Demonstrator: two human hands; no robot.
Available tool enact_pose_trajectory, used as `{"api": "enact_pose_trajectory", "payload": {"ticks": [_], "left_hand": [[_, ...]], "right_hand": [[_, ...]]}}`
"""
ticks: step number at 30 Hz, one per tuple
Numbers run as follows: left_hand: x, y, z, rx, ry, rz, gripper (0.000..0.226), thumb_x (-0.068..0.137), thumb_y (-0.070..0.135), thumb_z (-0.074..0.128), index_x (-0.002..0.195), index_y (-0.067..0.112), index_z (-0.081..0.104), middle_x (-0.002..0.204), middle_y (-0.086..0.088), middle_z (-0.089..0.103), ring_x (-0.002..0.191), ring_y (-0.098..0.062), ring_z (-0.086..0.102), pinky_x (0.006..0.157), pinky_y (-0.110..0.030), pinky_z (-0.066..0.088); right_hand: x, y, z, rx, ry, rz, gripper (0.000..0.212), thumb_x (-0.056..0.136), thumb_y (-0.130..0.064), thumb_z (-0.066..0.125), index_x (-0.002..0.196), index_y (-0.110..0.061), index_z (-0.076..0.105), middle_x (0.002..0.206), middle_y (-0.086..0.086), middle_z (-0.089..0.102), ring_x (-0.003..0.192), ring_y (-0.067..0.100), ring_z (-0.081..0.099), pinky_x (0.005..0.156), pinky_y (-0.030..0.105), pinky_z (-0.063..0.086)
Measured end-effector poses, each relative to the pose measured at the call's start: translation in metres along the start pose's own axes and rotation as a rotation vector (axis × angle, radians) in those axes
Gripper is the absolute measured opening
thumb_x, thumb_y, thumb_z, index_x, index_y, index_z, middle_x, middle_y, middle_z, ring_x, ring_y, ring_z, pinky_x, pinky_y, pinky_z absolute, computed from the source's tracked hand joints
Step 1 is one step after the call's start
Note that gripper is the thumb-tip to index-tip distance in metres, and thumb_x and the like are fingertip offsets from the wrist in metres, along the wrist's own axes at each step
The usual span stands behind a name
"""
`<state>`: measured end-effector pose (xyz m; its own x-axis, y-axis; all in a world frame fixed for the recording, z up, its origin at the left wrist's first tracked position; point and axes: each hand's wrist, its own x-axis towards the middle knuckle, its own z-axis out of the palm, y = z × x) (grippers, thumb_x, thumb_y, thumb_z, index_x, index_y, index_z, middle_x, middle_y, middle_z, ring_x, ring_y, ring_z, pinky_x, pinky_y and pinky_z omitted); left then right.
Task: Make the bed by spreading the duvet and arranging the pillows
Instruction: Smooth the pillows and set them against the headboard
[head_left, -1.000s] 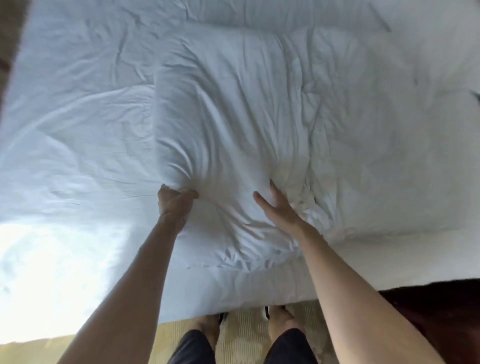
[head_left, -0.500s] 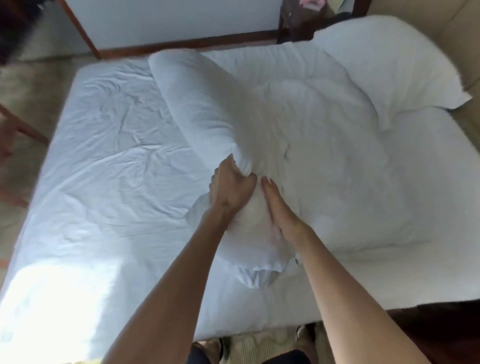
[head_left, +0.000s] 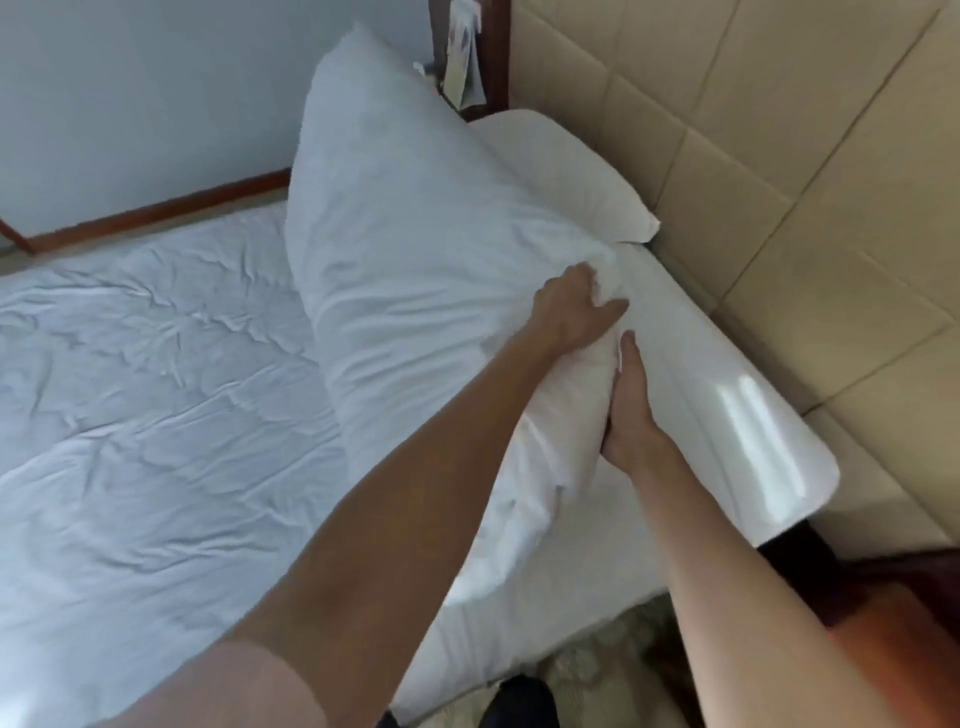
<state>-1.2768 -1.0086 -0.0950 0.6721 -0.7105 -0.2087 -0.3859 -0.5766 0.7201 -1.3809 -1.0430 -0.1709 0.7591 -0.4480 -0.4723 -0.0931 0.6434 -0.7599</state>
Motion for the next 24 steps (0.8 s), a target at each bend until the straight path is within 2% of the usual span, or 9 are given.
{"api": "enact_pose_trajectory", "payload": {"ticks": [2,4,6,9,11,13,17,21,24], "left_hand": [[0.026,0.021,0.020,0.033,-0.219,-0.018,0.047,0.098,0.044,0.054,0.128,0.008,0.055,0.133,-0.010,0.056,0.118,-0.028,0.058,0.088,-0.032,0.046],[0.040,0.018,0.033,0.035,-0.299,-0.047,0.039,0.101,0.038,0.049,0.120,0.006,0.061,0.117,-0.010,0.063,0.104,-0.026,0.064,0.071,-0.028,0.046],[0.043,-0.014,0.042,0.179,-0.258,-0.083,0.041,0.100,0.033,0.050,0.129,0.006,0.058,0.128,-0.012,0.060,0.118,-0.026,0.058,0.086,-0.030,0.048],[0.028,-0.090,0.062,0.438,-0.347,-0.224,0.069,0.092,0.043,0.063,0.149,0.014,0.036,0.158,-0.009,0.031,0.144,-0.029,0.031,0.116,-0.041,0.030],[0.013,-0.128,0.073,0.510,-0.462,-0.297,0.094,0.083,0.054,0.069,0.156,0.027,0.016,0.166,0.002,0.001,0.151,-0.031,0.003,0.117,-0.061,0.016],[0.001,-0.148,0.077,0.508,-0.453,-0.330,0.106,0.078,0.060,0.070,0.155,0.040,-0.001,0.162,0.012,-0.020,0.150,-0.033,-0.016,0.109,-0.075,0.009],[-0.011,-0.169,0.069,0.481,-0.393,-0.349,0.118,0.070,0.066,0.074,0.152,0.047,-0.009,0.160,0.012,-0.028,0.147,-0.038,-0.022,0.104,-0.080,0.010],[-0.032,-0.209,0.054,0.525,-0.466,-0.353,0.138,0.062,0.062,0.082,0.152,0.037,-0.021,0.157,-0.011,-0.034,0.141,-0.046,-0.029,0.112,-0.071,-0.002],[-0.044,-0.229,0.056,0.622,-0.474,-0.306,0.143,0.065,0.055,0.083,0.150,0.028,-0.028,0.151,-0.027,-0.036,0.141,-0.040,-0.032,0.111,-0.070,-0.008]], "right_hand": [[0.000,-0.020,-0.040,0.008,0.124,0.014,0.065,0.093,-0.072,0.029,0.122,-0.024,0.062,0.126,0.008,0.065,0.116,0.026,0.061,0.107,0.043,0.042],[0.005,-0.031,-0.077,-0.085,0.281,0.062,0.064,0.093,-0.069,0.035,0.135,-0.023,0.051,0.137,0.004,0.055,0.122,0.025,0.054,0.109,0.044,0.039],[0.012,-0.034,-0.097,-0.292,0.358,0.095,0.062,0.097,-0.061,0.037,0.147,-0.024,0.039,0.144,0.003,0.046,0.129,0.024,0.047,0.107,0.040,0.037],[0.027,-0.028,-0.100,-0.529,0.270,0.153,0.054,0.099,-0.049,0.046,0.147,-0.026,0.038,0.149,-0.001,0.040,0.134,0.023,0.041,0.106,0.039,0.035],[0.035,-0.016,-0.096,-0.717,0.177,0.170,0.057,0.097,-0.044,0.054,0.147,-0.022,0.039,0.148,0.002,0.042,0.132,0.022,0.043,0.101,0.033,0.037],[0.044,0.002,-0.097,-0.975,0.130,0.143,0.069,0.091,-0.042,0.063,0.150,-0.019,0.034,0.152,0.007,0.039,0.136,0.024,0.042,0.106,0.031,0.038],[0.061,0.036,-0.112,-1.506,0.002,0.233,0.097,0.079,-0.056,0.069,0.155,-0.033,0.013,0.163,0.006,0.011,0.148,0.035,0.013,0.117,0.050,0.024],[0.075,0.059,-0.114,-1.596,-0.091,0.305,0.107,0.077,-0.061,0.070,0.155,-0.040,-0.001,0.165,0.006,-0.005,0.149,0.042,0.000,0.118,0.056,0.017],[0.084,0.074,-0.113,-1.662,-0.128,0.344,0.104,0.082,-0.059,0.066,0.154,-0.040,-0.007,0.164,0.008,-0.009,0.148,0.044,-0.003,0.118,0.058,0.015]]}}
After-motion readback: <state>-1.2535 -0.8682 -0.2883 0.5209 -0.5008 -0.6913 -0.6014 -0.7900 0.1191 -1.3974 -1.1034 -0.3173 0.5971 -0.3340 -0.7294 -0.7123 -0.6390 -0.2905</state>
